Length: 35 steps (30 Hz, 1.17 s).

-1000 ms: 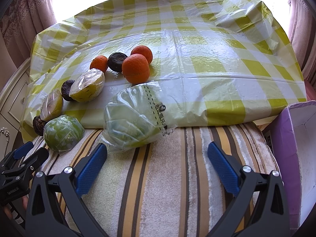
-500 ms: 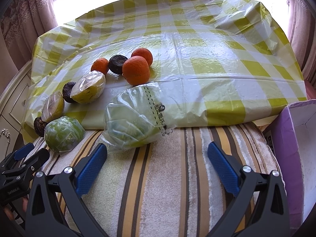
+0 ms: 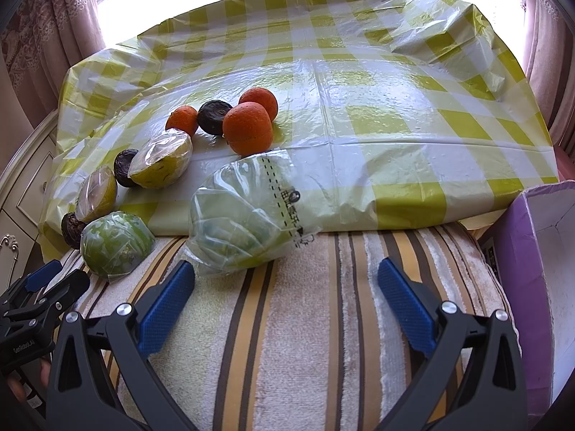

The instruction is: Organize fruits

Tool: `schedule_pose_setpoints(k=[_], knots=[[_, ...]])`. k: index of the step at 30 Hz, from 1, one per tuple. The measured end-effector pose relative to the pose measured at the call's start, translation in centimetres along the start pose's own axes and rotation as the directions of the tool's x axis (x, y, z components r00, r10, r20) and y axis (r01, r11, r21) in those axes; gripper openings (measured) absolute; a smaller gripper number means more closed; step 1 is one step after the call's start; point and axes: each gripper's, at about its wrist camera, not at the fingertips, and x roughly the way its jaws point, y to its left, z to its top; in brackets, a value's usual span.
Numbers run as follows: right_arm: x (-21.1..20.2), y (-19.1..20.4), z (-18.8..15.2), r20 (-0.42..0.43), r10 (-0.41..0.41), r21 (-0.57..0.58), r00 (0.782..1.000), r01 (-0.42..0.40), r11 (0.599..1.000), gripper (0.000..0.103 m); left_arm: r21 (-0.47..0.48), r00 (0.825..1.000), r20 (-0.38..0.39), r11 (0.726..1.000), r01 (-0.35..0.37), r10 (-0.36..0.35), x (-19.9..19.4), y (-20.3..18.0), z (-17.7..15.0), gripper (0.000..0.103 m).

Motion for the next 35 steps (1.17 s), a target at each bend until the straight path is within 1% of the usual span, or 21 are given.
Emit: schedule_pose_setpoints(k=[5,9,13,21,26,30,35], knots=[[-0.01,0.03,0.04,0.0,0.0,0.0,1.0,0.0,1.0,0.102,0.003,1.0,0.001,1.0,-0.003,0.003,-0.02,0.07,0.02,0.099],[-0.01,0.0,-0.01,0.001,0.0,0.0,1.0,0.0,1.0,0.102,-0.007,1.0,-0.003,1.0,0.013,-0.013,-0.18,0.22,0.09,0.099],[-0.02,0.02,-0.01,0.001,0.001,0.001,1.0,-0.001,1.0,0.102,0.017,1.0,-0.003,1.0,-0.009,0.009,-0.26,-0.23,0.21,0.099],[-0.02,-0.01,-0.04,0.001,0.0,0.0,1.0,0.0,1.0,0.102,0.013,1.0,-0.004,1.0,-0.008,0.008,-0.22,-0.27,0.25,0.099],[-0.02,0.01,0.0,0.001,0.0,0.0,1.0,0.0,1.0,0.102,0.01,1.0,0.016,1.0,-0.026,0.026,-0.34,-0.38,0.11,0.099],[0.0,-0.06,-0.08,0.001,0.001,0.001,1.0,-0.001,1.0,0.102,0.005,1.0,-0.009,1.0,-0.016,0.016,0.07,-0.24,0.26,0.099],[-0.01,0.0,-0.03,0.002,0.001,0.0,1.0,-0.001,1.0,0.102,0.0,1.0,-0.008,1.0,-0.012,0.012,0.11,-0.12,0.04,0.099]])
